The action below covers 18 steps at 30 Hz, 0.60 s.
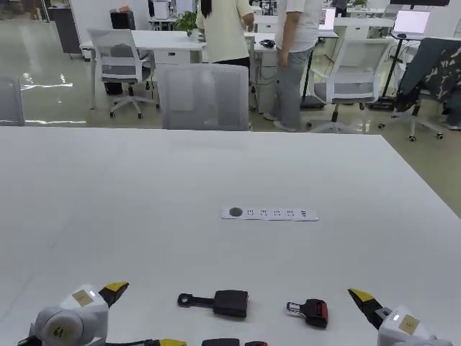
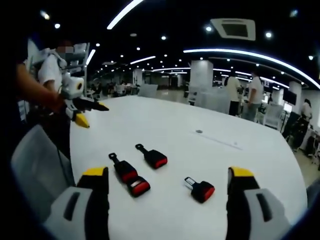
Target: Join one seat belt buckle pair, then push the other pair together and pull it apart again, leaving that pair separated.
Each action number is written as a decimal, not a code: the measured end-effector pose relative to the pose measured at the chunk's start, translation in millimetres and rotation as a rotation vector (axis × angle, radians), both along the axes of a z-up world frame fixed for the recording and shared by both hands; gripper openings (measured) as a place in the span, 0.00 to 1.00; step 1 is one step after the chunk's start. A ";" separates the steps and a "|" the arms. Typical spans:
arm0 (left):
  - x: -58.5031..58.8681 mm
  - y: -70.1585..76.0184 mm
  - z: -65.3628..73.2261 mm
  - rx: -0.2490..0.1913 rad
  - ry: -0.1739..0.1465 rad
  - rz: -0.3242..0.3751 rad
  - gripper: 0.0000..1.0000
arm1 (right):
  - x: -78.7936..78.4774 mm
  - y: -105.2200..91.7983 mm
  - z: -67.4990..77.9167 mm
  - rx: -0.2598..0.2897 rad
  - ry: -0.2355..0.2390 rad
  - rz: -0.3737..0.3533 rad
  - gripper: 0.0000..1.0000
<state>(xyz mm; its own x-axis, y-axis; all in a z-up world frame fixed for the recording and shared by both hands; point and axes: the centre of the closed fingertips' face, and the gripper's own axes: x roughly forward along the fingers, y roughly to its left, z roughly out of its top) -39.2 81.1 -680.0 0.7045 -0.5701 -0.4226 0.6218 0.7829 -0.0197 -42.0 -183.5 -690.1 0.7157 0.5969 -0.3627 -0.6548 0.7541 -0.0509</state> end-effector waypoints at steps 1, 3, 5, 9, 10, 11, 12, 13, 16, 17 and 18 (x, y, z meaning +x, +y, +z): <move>-2.0 3.2 0.5 0.000 -0.001 0.008 1.00 | -4.7 -0.9 0.0 -0.002 0.000 -0.002 1.00; -4.1 6.2 2.8 -0.016 -0.003 0.022 1.00 | -9.5 -2.4 -1.6 -0.002 0.004 -0.002 1.00; -8.4 8.7 3.3 -0.015 -0.006 0.026 1.00 | -15.4 -5.4 -5.0 -0.006 0.011 -0.005 0.99; -15.0 12.6 -1.8 -0.011 0.002 0.028 0.99 | -24.7 -11.1 -9.9 -0.012 0.025 -0.014 0.99; -16.8 13.0 -2.7 -0.010 0.004 0.030 0.99 | -26.6 -11.9 -10.3 -0.013 0.026 -0.015 0.99; -17.9 13.5 -3.6 -0.009 0.005 0.031 0.99 | -27.9 -12.1 -10.2 -0.014 0.027 -0.013 0.99; -19.5 14.2 -4.7 -0.010 0.006 0.033 0.99 | -29.9 -12.2 -10.0 -0.018 0.025 -0.011 0.99; -19.9 14.2 -5.0 -0.010 0.006 0.033 0.99 | -30.3 -12.4 -9.7 -0.018 0.024 -0.011 0.99; -23.5 15.1 -6.8 -0.016 0.011 0.039 0.99 | -31.0 -14.8 -9.2 -0.014 0.025 -0.021 0.99; -25.0 15.3 -7.4 -0.019 0.014 0.041 0.99 | -31.4 -15.6 -8.3 -0.011 0.022 -0.025 0.99; -27.1 15.0 -7.6 -0.017 0.014 0.042 0.99 | -31.5 -16.0 -7.3 -0.008 0.020 -0.028 0.99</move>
<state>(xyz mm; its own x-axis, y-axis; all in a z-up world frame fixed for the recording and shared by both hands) -66.3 96.1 -687.6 0.7216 -0.5475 -0.4237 0.5883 0.8076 -0.0416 -73.5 -199.4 -697.4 0.7246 0.5737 -0.3818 -0.6344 0.7718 -0.0443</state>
